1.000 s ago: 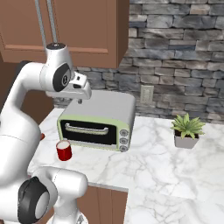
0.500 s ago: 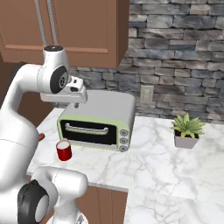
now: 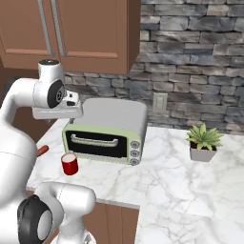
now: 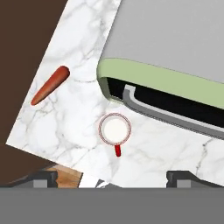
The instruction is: Pick the mug from the counter and place it inside the microwave. Then close the microwave.
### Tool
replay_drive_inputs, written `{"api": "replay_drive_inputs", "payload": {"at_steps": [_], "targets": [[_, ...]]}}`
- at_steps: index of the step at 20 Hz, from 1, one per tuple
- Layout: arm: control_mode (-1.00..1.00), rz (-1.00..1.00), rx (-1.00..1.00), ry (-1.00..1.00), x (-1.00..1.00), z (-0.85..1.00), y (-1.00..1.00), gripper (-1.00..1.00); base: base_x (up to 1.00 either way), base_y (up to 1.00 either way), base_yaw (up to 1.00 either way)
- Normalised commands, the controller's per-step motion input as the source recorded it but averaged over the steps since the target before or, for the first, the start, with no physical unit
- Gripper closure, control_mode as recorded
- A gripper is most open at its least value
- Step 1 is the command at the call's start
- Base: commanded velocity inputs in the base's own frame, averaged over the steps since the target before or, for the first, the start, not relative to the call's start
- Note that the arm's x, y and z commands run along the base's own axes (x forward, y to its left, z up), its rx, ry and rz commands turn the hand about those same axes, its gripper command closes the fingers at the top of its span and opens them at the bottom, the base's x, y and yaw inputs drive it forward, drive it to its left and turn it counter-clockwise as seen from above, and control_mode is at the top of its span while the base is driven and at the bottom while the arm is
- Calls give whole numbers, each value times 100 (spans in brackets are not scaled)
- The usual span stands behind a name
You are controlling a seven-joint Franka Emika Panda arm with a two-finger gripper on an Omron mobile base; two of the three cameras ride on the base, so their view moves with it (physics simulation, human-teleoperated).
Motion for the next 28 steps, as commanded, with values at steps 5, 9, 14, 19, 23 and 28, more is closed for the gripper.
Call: {"api": "replay_drive_inputs", "payload": {"at_steps": [5, 9, 14, 19, 23, 28], "targets": [[-100, -2, 0, 13, 0, -53, 4, -100, 0, 0, 0], [-100, -10, 0, 16, -7, -43, 0, -100, 0, 0, 0], [-100, -12, 0, 13, -22, -39, 0, -100, 0, 0, 0], [-100, -10, -6, 0, -18, -13, 1, -100, 0, 0, 0], [-100, -9, -8, -8, -17, -6, 0, -100, 0, 0, 0], [-100, -8, -5, -1, -3, 0, 0, -100, 0, 0, 0]]}}
